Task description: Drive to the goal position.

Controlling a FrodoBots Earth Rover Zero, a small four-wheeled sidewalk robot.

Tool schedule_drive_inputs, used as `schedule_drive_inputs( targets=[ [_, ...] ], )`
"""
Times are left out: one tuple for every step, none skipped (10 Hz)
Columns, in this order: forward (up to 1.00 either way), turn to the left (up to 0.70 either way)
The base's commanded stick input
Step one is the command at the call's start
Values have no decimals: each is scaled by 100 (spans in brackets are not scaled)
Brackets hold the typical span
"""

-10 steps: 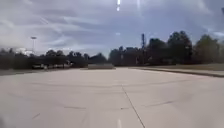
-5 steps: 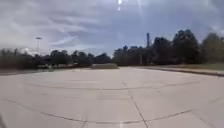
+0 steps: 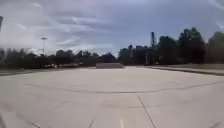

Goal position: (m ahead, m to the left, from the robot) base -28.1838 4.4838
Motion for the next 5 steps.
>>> schedule_drive_inputs(
  targets=[
    [70, 0],
    [70, 0],
    [70, 0],
    [70, 0],
    [70, 0]
  ],
)
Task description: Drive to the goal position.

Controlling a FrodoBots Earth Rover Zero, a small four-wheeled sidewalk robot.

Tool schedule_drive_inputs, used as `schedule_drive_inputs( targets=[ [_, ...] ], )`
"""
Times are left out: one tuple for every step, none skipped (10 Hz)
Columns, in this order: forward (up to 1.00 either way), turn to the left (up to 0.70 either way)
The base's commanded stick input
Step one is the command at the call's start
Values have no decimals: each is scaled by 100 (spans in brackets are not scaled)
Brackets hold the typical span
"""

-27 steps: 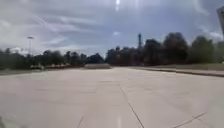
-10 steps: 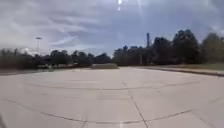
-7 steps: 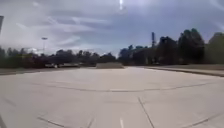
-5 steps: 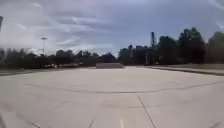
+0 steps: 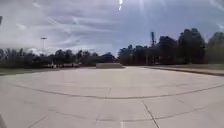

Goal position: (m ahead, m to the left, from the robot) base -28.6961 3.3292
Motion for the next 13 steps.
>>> schedule_drive_inputs(
  targets=[
    [70, 0],
    [70, 0],
    [70, 0],
    [51, 0],
    [23, 0],
    [0, 0],
    [0, 4],
    [0, 15],
    [0, 70],
    [0, 70],
    [0, 70],
    [0, 70],
    [0, 70]
  ],
)
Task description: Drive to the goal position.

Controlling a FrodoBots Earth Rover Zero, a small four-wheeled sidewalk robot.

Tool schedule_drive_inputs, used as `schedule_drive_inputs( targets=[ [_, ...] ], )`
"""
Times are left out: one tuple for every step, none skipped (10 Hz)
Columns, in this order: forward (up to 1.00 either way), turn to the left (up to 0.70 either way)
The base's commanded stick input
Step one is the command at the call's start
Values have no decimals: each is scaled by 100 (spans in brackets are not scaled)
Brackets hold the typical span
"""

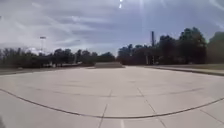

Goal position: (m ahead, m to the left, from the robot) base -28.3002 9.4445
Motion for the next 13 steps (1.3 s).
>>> schedule_drive_inputs(
  targets=[
    [0, 70],
    [0, 70],
    [0, 70],
    [0, 70],
    [0, 70],
    [0, 70],
    [0, 70],
    [0, 70],
    [0, 70],
    [0, 70],
    [0, 70],
    [0, 70],
    [0, 70]
  ],
)
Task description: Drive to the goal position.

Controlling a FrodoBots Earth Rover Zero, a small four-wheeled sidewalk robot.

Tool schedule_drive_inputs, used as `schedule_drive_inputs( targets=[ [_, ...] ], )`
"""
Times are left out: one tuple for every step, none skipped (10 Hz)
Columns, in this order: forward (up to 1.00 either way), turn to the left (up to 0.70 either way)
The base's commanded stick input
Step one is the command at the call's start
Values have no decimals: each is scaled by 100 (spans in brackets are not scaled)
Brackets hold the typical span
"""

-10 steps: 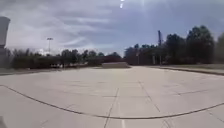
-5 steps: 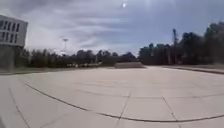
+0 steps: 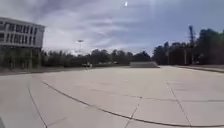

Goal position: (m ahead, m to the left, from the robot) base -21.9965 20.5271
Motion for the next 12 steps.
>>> schedule_drive_inputs(
  targets=[
    [0, 70],
    [0, 70],
    [0, 70],
    [0, 70],
    [0, 70],
    [0, 70],
    [0, 70],
    [0, 70],
    [0, 70],
    [0, 70],
    [0, 70],
    [0, 70]
  ],
)
